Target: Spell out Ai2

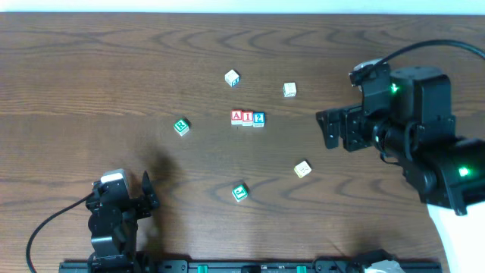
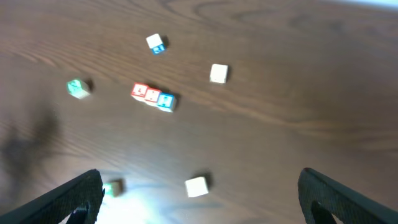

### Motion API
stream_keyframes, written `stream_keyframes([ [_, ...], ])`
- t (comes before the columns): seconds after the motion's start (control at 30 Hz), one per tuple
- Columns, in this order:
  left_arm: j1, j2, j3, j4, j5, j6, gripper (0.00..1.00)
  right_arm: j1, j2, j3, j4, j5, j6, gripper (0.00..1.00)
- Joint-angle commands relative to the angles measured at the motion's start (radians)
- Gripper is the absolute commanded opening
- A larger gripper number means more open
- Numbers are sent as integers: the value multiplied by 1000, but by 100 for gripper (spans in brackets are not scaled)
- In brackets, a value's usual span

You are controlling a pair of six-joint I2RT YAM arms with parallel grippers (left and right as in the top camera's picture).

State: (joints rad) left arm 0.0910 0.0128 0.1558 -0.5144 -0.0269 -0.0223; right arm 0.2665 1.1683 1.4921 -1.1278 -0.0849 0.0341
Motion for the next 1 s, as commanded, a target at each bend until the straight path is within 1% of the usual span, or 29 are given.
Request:
stream_keyframes([
  [0.0, 7, -8, -16, 4, -7, 11, 95, 2, -119, -63, 36, 51, -189, 99],
  [0.1, 7, -8, -16, 4, -6, 11, 95, 2, -256, -168, 105, 51, -243, 99],
  [0.17, 7, -8, -16, 4, -6, 11, 95, 2, -362, -273, 170, 52, -261, 99],
  [0.37, 7, -8, -16, 4, -6, 11, 95, 2, -690, -634, 309, 50, -242, 99],
  [0.43, 7, -8, -16, 4, -6, 11, 95, 2, -807, -752, 326, 51, -210, 99],
  [0.5, 7, -8, -16, 4, -6, 11, 95, -1, -896, -832, 326, 50, -190, 99],
  [0.6, 7, -8, -16, 4, -6, 11, 95, -5, -996, -919, 326, 51, -161, 99],
  [0.77, 7, -8, -16, 4, -7, 11, 95, -5, -1122, -1018, 324, 49, -159, 99],
  [0.87, 7, -8, -16, 4, -6, 11, 96, -5, -1164, -1069, 323, 37, -158, 99],
  [0.97, 7, -8, -16, 4, -6, 11, 95, -4, -1163, -1108, 324, 7, -158, 99],
])
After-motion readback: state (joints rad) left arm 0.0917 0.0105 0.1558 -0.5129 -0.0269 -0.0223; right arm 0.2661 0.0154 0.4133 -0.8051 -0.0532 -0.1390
